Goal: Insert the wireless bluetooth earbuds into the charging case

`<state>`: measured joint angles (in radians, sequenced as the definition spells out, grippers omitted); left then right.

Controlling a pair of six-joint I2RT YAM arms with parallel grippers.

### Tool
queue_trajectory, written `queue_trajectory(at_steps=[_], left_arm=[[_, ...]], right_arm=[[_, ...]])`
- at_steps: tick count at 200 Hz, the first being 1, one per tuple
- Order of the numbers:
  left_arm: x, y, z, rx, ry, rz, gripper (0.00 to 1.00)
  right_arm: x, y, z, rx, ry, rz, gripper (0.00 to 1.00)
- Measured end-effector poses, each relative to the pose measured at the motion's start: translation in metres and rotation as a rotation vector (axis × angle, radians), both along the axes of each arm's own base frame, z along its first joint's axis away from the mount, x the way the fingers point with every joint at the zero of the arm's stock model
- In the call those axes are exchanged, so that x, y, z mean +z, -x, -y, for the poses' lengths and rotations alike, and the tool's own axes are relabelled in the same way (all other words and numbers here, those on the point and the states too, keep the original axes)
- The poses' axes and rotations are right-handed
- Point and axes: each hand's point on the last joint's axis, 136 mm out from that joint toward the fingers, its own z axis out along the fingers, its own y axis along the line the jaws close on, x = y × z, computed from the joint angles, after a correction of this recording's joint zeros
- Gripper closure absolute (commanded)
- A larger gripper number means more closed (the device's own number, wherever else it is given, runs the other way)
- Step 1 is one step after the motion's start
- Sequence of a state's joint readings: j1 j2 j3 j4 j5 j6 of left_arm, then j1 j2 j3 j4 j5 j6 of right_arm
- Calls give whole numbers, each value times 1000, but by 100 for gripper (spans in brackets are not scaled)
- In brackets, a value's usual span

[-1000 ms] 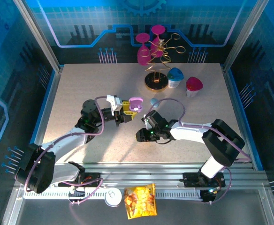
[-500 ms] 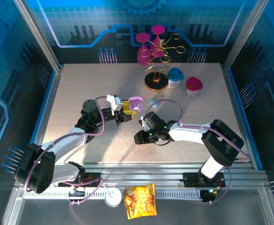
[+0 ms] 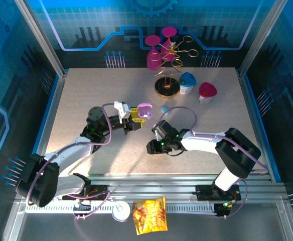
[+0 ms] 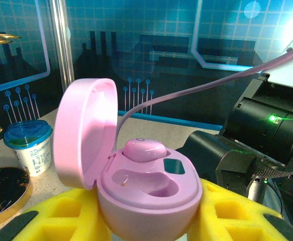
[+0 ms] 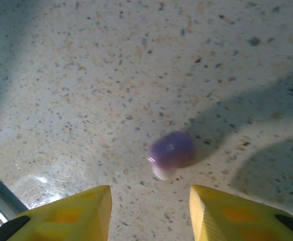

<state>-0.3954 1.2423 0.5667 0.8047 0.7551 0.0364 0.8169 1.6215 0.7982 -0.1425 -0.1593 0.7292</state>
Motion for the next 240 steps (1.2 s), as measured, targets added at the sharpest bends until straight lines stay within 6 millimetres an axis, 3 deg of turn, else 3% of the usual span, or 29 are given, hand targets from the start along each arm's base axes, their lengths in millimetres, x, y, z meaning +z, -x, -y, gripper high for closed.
queue_trajectory(at_steps=[50, 116, 193, 240], left_arm=[[0, 0, 0, 0, 0, 0, 70], [-1, -2, -2, 24, -1, -2, 70], [-6, -4, -7, 58, -12, 1, 70], [-9, -5, -9, 71, -15, -1, 70]], right_arm=[[-1, -3, 5, -11, 23, 6, 57], [6, -21, -14, 13, 15, 30, 59], [-5, -25, -18, 36, 66, 1, 62], [2, -34, -28, 62, 65, 23, 64]])
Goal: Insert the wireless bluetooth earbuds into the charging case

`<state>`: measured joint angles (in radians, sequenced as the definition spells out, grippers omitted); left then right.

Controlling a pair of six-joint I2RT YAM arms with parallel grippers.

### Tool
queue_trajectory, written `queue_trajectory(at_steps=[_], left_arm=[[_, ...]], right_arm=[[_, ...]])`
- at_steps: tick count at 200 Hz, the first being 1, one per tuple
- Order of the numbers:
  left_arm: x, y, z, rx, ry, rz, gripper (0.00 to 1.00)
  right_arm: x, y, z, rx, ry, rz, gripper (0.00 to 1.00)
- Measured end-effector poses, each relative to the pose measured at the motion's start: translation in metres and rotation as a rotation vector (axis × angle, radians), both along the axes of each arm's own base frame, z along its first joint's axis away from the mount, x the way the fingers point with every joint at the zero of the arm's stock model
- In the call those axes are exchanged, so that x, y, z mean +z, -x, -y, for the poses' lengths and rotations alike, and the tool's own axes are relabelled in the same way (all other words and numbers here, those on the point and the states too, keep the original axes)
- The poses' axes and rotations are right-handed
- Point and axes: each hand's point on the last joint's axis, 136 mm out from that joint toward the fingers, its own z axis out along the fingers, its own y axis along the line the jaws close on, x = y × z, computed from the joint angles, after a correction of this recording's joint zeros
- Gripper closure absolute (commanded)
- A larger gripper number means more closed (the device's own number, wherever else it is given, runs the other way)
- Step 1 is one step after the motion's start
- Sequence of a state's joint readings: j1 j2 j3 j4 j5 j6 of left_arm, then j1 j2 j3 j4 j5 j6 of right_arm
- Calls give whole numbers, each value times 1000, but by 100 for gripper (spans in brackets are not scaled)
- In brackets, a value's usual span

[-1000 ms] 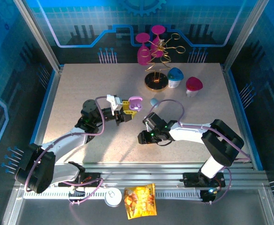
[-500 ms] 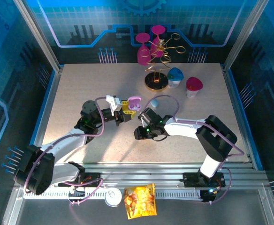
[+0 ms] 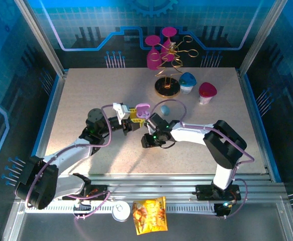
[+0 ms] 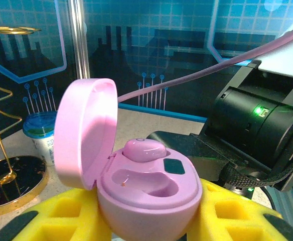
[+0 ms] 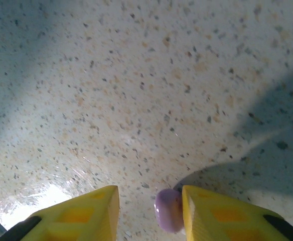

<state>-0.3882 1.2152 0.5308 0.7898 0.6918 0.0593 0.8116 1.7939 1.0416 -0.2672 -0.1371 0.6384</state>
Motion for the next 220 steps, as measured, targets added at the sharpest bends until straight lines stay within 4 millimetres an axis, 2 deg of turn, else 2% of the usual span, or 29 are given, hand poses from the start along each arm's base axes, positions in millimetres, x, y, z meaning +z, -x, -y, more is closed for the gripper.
queue_trajectory(at_steps=[91, 148, 220], left_arm=[[-4, -24, -27, 155, 27, -22, 70], [0, -28, -30, 182, 47, -17, 70], [0, -27, -31, 184, 49, -14, 70]], right_arm=[[4, 3, -1, 81, 161, 93, 67], [-4, 5, 0, 134, 300, 134, 71], [-11, 6, 8, 151, 356, 134, 81]])
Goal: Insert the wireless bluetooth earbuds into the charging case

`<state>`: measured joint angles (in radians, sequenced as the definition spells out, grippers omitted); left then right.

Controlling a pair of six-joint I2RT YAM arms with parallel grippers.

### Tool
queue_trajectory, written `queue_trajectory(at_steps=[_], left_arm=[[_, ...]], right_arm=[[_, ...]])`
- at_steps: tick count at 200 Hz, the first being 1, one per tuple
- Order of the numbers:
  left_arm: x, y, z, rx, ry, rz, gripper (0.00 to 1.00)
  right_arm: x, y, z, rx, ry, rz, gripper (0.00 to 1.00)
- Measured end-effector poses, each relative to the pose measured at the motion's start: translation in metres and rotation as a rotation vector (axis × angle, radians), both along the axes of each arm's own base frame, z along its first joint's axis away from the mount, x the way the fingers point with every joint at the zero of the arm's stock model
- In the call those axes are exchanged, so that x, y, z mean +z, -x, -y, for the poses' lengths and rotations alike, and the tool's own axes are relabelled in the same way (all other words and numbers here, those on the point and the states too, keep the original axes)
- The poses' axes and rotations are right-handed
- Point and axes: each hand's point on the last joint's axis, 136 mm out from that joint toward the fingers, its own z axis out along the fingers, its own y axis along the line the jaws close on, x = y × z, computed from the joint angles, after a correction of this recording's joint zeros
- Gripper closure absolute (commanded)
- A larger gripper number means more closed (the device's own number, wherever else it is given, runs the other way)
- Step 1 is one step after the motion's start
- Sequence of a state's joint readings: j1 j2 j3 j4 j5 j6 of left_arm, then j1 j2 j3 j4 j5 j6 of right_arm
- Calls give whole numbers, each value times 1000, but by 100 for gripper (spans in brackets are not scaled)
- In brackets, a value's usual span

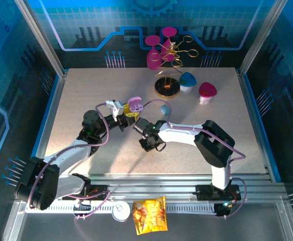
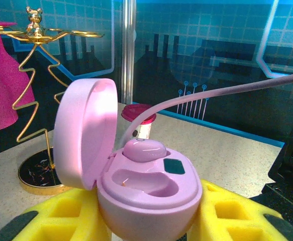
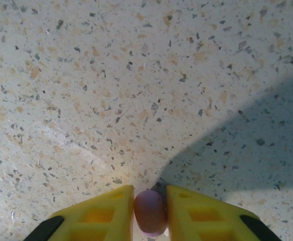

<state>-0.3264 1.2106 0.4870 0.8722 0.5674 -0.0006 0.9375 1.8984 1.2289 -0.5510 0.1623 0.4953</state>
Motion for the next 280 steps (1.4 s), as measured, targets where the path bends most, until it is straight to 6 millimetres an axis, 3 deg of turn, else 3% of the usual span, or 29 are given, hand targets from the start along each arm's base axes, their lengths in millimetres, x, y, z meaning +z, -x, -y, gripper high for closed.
queue_trajectory(at_steps=[65, 93, 138, 166, 203, 250, 280], left_arm=[[3, 0, 0, 0, 5, 15, 70], [3, 1, 0, 0, 10, 26, 69], [-1, -3, 0, 6, 15, 38, 70], [0, -6, 1, 14, 25, 57, 70], [-5, -7, 5, 15, 29, 54, 70], [-11, -8, 11, 3, 24, 57, 70], [-14, -8, 11, 3, 22, 55, 70]], right_arm=[[2, -3, 1, -4, -4, 21, 85], [18, -4, 11, -26, -75, 59, 86], [87, -21, 27, -85, -336, 205, 86], [144, -28, 18, -66, -535, 313, 87], [212, -23, 4, 15, -768, 412, 86], [267, -22, -17, 104, -928, 471, 87], [284, -30, -32, 137, -984, 492, 87]])
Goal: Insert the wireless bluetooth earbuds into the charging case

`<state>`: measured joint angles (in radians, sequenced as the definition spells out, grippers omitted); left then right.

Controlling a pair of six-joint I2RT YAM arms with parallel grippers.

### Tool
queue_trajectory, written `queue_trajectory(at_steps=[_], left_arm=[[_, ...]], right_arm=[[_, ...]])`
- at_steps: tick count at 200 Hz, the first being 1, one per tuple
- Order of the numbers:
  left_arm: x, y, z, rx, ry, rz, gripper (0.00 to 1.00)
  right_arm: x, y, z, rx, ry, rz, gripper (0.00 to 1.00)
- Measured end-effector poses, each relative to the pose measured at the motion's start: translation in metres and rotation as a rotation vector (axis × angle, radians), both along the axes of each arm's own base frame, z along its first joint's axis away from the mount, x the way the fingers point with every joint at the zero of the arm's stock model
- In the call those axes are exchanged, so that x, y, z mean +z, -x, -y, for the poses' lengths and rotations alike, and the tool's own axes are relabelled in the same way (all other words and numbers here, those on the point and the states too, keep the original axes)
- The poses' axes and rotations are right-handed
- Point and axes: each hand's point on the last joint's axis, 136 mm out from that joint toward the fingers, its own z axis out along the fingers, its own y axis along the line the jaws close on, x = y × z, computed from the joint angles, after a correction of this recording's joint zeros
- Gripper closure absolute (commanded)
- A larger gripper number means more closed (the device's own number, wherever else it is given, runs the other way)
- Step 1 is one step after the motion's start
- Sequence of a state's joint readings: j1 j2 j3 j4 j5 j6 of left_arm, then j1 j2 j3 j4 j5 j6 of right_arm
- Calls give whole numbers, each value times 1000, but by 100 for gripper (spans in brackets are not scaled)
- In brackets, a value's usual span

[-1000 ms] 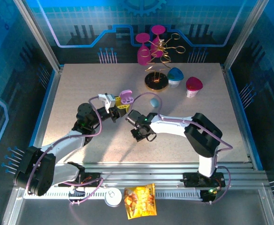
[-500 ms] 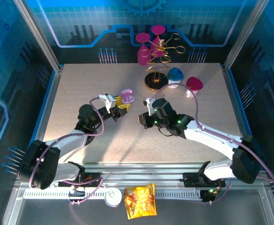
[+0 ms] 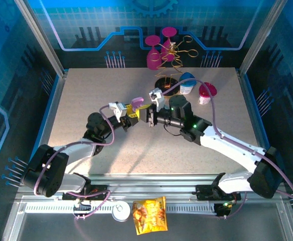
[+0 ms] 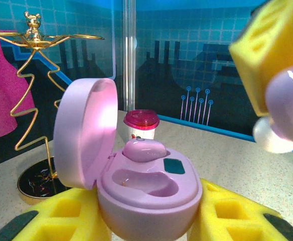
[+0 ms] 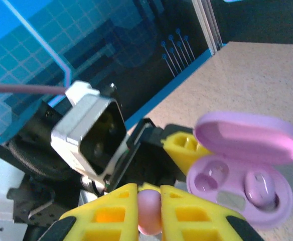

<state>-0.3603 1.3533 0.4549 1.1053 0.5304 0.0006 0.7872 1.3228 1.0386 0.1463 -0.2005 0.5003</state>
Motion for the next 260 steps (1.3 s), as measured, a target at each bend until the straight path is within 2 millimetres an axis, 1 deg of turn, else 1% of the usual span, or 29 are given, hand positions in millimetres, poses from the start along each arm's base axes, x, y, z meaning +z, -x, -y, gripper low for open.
queue_trajectory(at_steps=[12, 35, 85, 133, 157, 171, 189, 205, 260], left_arm=[[0, 0, 0, 0, -1, 2, 70], [-2, 1, 0, 0, -3, -2, 70], [-5, 3, 0, -7, -8, -4, 70], [-6, 3, 1, -15, -7, -1, 70], [-6, 3, 1, -12, -7, -2, 70], [-6, 3, 1, -11, -7, -2, 70], [-7, 2, 0, -7, -9, -8, 70], [-8, 2, 0, -7, -12, -14, 70], [-9, 2, 0, -6, -13, -19, 70]], right_arm=[[-1, -3, -3, 4, -6, -1, 87], [-8, -10, -7, -2, 2, -13, 87], [-26, -25, -5, -42, 21, -54, 87], [-30, -32, -11, -46, 22, -66, 87], [-30, -32, -11, -47, 19, -72, 86], [-30, -32, -11, -49, 17, -76, 83], [-31, -32, -11, -49, 16, -82, 76], [-32, -32, -11, -51, 17, -91, 71], [-31, -30, -7, -57, 31, -84, 65]])
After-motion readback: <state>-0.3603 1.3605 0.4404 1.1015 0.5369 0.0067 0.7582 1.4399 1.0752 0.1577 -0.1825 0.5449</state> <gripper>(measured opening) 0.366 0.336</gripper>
